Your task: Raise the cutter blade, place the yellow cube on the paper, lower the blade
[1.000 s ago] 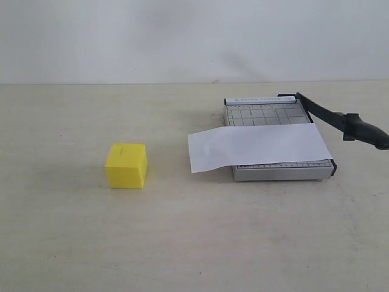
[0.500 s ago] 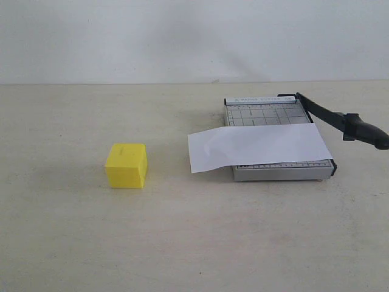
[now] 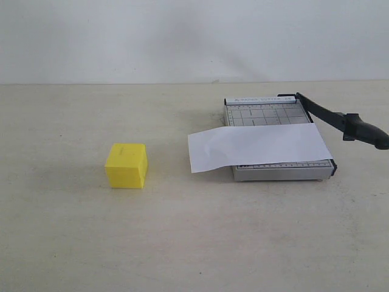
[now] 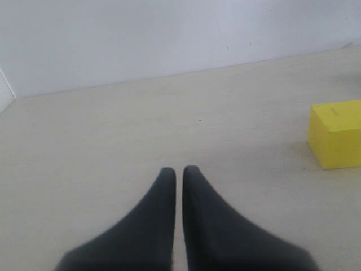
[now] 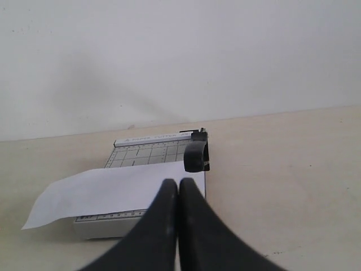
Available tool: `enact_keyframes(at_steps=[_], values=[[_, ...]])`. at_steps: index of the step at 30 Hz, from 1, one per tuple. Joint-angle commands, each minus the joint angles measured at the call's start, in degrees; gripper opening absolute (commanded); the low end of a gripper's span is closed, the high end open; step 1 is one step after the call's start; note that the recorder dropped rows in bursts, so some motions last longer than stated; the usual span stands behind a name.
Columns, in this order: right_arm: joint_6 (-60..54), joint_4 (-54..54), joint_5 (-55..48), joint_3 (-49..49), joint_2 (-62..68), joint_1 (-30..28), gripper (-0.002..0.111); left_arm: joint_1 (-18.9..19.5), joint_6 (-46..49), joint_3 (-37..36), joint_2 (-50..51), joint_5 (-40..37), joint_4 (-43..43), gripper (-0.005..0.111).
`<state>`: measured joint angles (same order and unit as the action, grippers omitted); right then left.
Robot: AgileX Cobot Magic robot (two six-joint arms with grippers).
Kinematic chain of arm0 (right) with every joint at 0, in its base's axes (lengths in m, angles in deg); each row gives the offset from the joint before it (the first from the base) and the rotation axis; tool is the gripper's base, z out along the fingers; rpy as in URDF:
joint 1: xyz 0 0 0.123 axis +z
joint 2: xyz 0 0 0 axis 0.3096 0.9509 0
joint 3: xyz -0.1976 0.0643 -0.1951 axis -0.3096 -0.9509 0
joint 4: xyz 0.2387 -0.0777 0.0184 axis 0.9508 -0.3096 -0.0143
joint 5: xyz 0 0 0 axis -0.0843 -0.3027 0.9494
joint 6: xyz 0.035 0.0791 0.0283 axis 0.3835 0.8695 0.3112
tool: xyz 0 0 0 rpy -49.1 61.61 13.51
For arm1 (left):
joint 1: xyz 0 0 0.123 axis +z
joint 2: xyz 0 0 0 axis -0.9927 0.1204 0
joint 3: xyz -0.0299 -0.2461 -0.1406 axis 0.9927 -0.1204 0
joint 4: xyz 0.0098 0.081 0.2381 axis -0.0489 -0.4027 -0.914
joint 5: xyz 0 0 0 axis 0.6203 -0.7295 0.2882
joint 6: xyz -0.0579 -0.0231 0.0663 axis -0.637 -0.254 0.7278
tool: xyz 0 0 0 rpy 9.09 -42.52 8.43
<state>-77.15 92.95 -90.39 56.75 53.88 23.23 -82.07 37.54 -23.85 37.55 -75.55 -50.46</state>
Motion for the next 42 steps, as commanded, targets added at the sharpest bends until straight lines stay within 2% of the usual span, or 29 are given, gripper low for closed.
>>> enact_keyframes(at_steps=[1, 21, 23, 27, 29, 33, 38, 42], values=[[-0.1, -0.4, 0.2, 0.0, -0.4, 0.0, 0.0, 0.1, -0.2, 0.1, -0.2, 0.8, 0.2, 0.004], [-0.1, -0.4, 0.8, 0.0, -0.4, 0.0, 0.0, 0.1, -0.1, 0.1, -0.2, 1.8, 0.2, 0.004], [0.1, -0.4, 0.7, 0.0, -0.4, 0.0, 0.0, 0.1, -2.3, 0.1, -0.2, 5.4, 5.5, 0.004], [0.1, -0.4, 0.7, 0.0, -0.4, 0.0, 0.0, 0.1, -13.4, 0.1, -0.2, 13.3, 27.5, 0.004], [0.1, -0.4, 0.7, 0.0, -0.4, 0.0, 0.0, 0.1, -14.7, 0.1, -0.2, 15.3, 35.2, 0.004], [0.1, -0.4, 0.7, 0.0, -0.4, 0.0, 0.0, 0.1, -14.9, 0.1, -0.2, 16.8, 40.8, 0.004], [0.1, -0.4, 0.7, 0.0, -0.4, 0.0, 0.0, 0.1, -17.2, 0.1, -0.2, 17.7, 43.0, 0.004], [0.1, -0.4, 0.7, 0.0, -0.4, 0.0, 0.0, 0.1, -18.1, 0.1, -0.2, 21.8, 43.9, 0.004]])
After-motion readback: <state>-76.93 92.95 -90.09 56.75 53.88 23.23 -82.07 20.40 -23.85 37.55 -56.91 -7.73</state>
